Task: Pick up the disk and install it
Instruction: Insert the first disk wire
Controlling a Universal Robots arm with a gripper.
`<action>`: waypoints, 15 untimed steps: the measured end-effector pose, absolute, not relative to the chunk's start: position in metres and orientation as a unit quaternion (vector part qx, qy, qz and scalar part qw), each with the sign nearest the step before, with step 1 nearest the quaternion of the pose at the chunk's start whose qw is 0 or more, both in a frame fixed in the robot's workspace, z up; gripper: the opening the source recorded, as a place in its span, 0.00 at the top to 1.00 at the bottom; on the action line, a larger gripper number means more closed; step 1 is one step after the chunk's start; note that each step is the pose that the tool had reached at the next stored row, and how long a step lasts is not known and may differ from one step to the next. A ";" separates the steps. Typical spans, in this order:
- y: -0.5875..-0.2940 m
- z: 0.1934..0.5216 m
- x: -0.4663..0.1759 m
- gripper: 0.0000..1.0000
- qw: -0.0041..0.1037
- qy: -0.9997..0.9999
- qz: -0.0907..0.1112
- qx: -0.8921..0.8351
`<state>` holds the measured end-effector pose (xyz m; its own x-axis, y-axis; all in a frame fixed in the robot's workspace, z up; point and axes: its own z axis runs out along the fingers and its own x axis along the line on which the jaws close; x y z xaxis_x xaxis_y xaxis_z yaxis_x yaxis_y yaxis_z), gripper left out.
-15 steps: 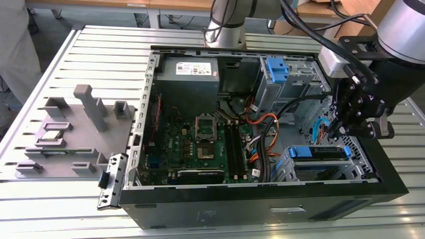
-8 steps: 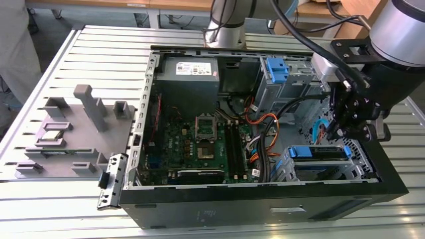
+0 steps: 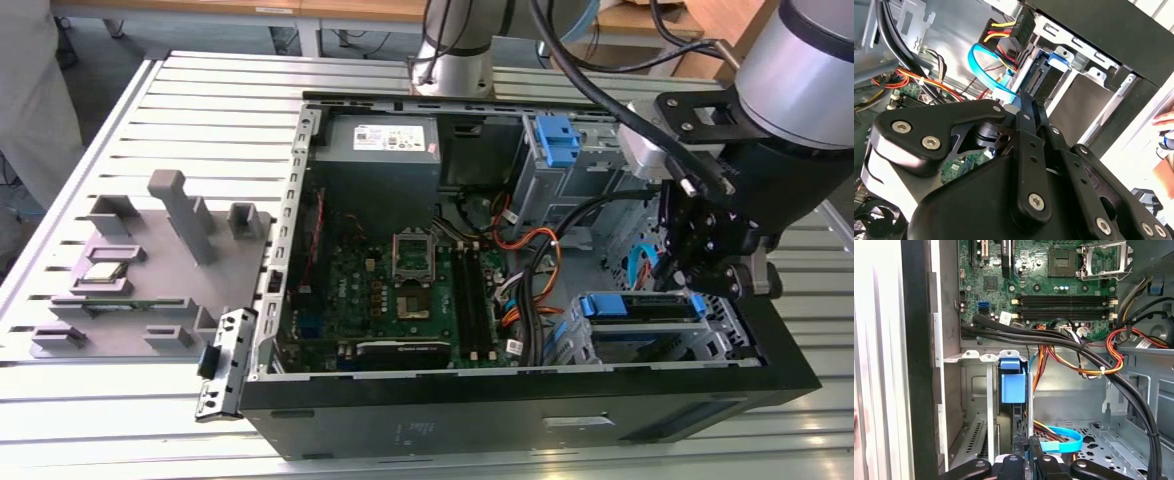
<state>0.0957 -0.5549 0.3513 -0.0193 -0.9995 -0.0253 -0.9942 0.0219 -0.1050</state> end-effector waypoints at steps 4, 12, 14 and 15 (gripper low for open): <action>-0.556 0.351 0.095 0.84 0.047 0.713 -0.029 -0.699; -0.559 0.349 0.090 0.84 0.054 0.712 -0.036 -0.699; -0.559 0.349 0.088 0.84 0.056 0.712 -0.038 -0.699; -0.559 0.348 0.086 0.84 0.058 0.711 -0.039 -0.699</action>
